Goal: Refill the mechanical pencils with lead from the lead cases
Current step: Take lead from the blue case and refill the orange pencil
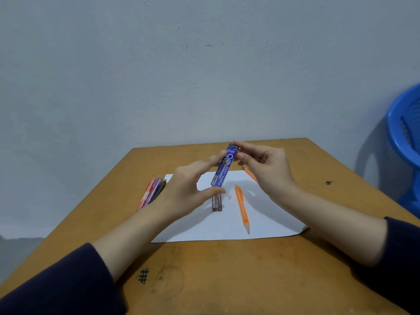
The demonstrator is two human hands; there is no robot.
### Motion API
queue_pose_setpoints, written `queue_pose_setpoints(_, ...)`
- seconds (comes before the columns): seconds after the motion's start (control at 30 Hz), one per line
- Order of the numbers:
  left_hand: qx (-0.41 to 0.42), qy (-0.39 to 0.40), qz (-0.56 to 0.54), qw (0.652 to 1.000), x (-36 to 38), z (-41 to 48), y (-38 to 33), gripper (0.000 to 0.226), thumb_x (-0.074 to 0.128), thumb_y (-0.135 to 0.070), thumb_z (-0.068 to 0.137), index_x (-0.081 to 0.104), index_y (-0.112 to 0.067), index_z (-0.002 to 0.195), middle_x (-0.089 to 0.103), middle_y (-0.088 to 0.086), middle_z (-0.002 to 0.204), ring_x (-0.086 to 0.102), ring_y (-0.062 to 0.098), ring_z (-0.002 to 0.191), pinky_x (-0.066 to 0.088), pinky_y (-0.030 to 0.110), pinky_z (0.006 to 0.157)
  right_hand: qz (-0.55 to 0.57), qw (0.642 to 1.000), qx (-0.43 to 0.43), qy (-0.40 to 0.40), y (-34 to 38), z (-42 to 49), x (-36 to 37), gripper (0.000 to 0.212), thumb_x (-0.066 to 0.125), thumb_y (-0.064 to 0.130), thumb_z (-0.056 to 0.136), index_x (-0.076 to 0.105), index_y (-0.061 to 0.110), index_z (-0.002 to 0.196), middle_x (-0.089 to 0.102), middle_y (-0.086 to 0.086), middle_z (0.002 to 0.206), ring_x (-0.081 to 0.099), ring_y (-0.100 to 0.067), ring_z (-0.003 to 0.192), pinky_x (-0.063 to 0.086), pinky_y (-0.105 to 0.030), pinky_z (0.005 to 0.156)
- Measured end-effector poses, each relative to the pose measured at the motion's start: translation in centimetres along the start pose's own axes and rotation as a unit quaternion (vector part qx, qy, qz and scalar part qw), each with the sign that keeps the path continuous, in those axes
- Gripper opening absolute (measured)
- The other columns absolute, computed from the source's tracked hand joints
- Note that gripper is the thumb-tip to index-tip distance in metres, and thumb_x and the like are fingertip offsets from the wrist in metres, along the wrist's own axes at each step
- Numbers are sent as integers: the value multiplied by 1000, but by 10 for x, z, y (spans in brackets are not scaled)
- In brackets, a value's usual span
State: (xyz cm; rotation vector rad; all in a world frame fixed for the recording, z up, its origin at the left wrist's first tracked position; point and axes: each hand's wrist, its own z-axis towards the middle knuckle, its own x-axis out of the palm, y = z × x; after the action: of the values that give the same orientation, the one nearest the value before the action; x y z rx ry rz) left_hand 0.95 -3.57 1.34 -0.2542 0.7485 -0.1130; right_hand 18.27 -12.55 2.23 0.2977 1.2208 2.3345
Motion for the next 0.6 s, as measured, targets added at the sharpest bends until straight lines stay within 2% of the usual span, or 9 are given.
queue_pose_setpoints(0.1,9,-6,11,1000,0,0,4,62,70,-12,81,47,-3,138,56,6,135,57,14,118,51,24,91,26,1000,5,-15,-2,3,-2,29,62,-6,85,69,19,95,74,7,80,66,-15,78,52,-23,72)
queue_pose_setpoints(0.2,25,-12,23,999,-1,0,8,57,62,-1,84,47,-6,138,55,5,135,57,16,117,50,20,90,7,1000,-4,-2,-3,4,-4,33,62,-9,84,68,21,96,72,7,82,66,-11,77,51,-20,71)
queue_pose_setpoints(0.33,39,-27,54,997,-5,3,9,55,56,12,80,52,-2,133,54,0,130,53,12,114,39,0,83,-1,1000,-4,28,-1,4,-4,39,61,-12,83,65,23,99,70,6,90,65,-4,81,50,-16,76)
queue_pose_setpoints(0.37,38,-34,56,997,-6,3,8,54,56,13,79,53,-1,132,54,-1,128,54,10,112,38,-1,83,-4,999,-4,32,-1,4,-4,40,61,-13,82,65,22,100,70,6,91,66,-2,83,50,-15,78)
queue_pose_setpoints(0.47,30,-60,54,996,-7,3,9,46,59,4,82,57,-2,128,57,-5,121,54,4,108,46,8,85,-12,999,-6,43,0,4,-5,39,61,-15,81,64,19,101,69,3,91,65,0,83,50,-15,79)
queue_pose_setpoints(0.6,-3,-92,76,993,-6,3,13,38,65,-8,83,64,-6,120,64,-3,109,55,0,95,44,4,79,-27,998,-7,49,-1,2,-4,40,60,-17,80,65,19,97,68,4,88,65,2,81,48,-12,78)
